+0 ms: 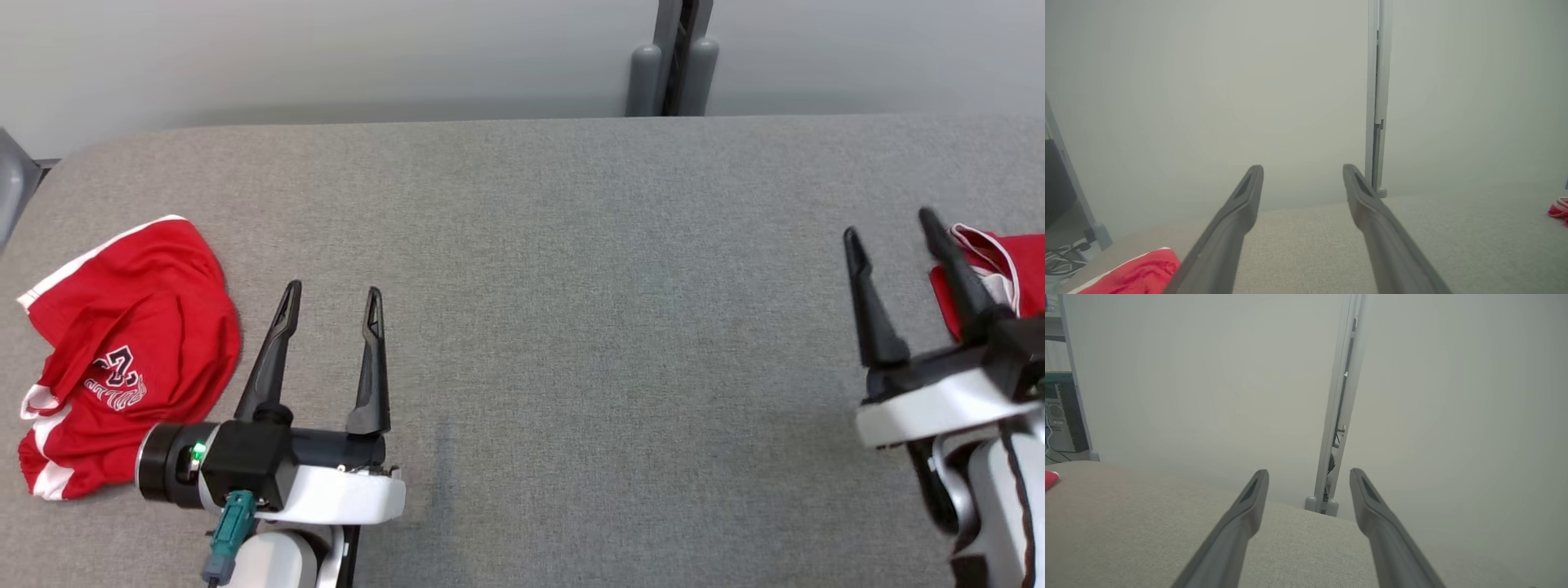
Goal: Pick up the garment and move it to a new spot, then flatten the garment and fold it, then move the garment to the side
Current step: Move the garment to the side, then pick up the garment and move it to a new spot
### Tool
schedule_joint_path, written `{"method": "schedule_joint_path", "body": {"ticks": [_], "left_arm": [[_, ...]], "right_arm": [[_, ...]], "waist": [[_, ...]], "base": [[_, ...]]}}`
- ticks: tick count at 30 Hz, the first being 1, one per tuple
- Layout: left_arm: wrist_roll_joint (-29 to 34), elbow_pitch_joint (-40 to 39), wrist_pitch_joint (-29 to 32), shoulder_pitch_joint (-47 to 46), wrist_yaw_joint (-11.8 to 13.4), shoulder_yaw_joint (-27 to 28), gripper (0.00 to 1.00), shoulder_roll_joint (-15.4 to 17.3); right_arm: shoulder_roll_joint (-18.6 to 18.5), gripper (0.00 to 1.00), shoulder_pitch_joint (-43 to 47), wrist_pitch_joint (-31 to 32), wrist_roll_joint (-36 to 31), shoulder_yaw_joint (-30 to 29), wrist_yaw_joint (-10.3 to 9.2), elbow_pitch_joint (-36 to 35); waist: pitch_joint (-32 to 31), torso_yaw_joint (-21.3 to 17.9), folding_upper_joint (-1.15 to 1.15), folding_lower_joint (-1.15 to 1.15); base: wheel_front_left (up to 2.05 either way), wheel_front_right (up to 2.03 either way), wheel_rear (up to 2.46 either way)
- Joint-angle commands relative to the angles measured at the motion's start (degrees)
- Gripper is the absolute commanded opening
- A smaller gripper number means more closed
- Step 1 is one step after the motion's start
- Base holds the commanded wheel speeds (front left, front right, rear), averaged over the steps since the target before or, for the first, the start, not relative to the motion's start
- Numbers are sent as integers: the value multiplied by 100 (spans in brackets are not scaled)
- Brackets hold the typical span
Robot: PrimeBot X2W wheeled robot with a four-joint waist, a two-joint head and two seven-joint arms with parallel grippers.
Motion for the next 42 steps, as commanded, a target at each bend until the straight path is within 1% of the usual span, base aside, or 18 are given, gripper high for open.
{"method": "schedule_joint_path", "body": {"ticks": [1,3,5,8,10,14,26,42], "left_arm": [[-23,27,0,54,-12,21,100,18],[-26,75,0,91,-34,-30,100,8],[-97,103,0,151,2,-82,100,8],[-145,158,0,204,30,-138,100,10],[-122,218,0,256,20,-196,100,8],[-136,260,0,291,55,-245,100,8],[-255,281,0,185,116,-259,100,7],[-269,285,0,191,93,-234,100,8]], "right_arm": [[34,100,97,-24,7,-68,-2,-81],[192,100,314,-24,-5,-174,-2,-237],[317,100,502,-24,-93,-242,-2,-359],[411,100,686,-25,-321,-287,-2,-460],[526,100,783,-25,-369,-313,-2,-460],[635,100,835,-25,-448,-315,-2,-450],[699,100,889,-25,-422,-329,-2,-401],[648,100,921,-25,-291,-462,-2,-424]], "waist": [[-26,20,0,0],[-62,31,0,0],[-78,35,0,0],[-103,50,0,0],[-118,50,0,0],[-139,39,0,0],[-103,65,0,0],[-38,26,0,0]], "base": [[0,0,0],[0,0,0],[0,0,0],[0,0,0],[0,0,0],[0,0,0],[0,0,0],[0,0,0]]}}
